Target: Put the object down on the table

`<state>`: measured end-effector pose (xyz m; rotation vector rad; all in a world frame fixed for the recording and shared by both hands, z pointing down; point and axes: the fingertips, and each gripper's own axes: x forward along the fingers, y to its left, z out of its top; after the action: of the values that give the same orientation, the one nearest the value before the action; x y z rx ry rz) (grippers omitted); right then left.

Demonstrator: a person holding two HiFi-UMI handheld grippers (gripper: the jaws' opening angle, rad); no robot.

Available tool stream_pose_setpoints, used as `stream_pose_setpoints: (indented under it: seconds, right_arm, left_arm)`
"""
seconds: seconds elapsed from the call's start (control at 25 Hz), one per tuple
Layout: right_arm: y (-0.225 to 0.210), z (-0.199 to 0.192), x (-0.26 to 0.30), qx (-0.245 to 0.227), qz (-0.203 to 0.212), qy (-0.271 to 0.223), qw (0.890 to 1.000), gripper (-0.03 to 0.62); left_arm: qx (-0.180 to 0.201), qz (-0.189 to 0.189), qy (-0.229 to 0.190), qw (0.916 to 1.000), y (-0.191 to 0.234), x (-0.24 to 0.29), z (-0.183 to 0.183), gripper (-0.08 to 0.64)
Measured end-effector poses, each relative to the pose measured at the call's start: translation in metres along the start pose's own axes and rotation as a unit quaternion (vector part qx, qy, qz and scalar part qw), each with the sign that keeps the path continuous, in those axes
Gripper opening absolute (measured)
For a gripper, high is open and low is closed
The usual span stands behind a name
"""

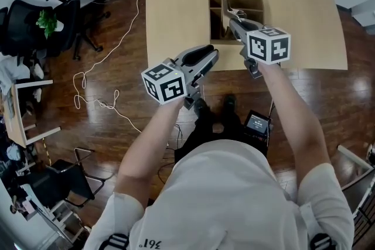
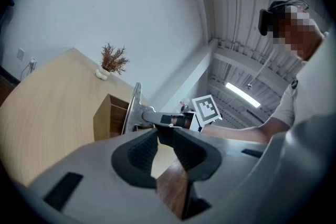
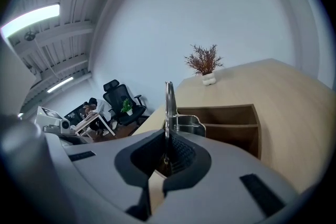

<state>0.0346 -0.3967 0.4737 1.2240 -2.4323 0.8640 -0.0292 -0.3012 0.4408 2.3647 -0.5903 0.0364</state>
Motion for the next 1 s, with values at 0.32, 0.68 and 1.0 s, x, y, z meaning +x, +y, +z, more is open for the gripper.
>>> stream_pose_setpoints:
  seconds: [0.32,0.68,1.0]
  right_arm:
    - [-0.003,-0.024,0.019,-0.017,-0.001,0.045,0.999,0.005]
    - [0.008,-0.028,0.031,-0.035,0.006,0.063,0.997,0.005]
    - [0.009,-0.017,0.026,-0.045,0.0,0.052,0.998,0.006]
  left_arm:
    - [-0.014,0.0,0.003,0.9999,0.005,0.003,-0.005,0.072]
    - [-0.02,-0.004,0.008,0.9998,0.005,0.007,-0.01,0.072]
    - [-0.022,-0.004,0.005,0.9997,0.004,0.004,-0.008,0.072]
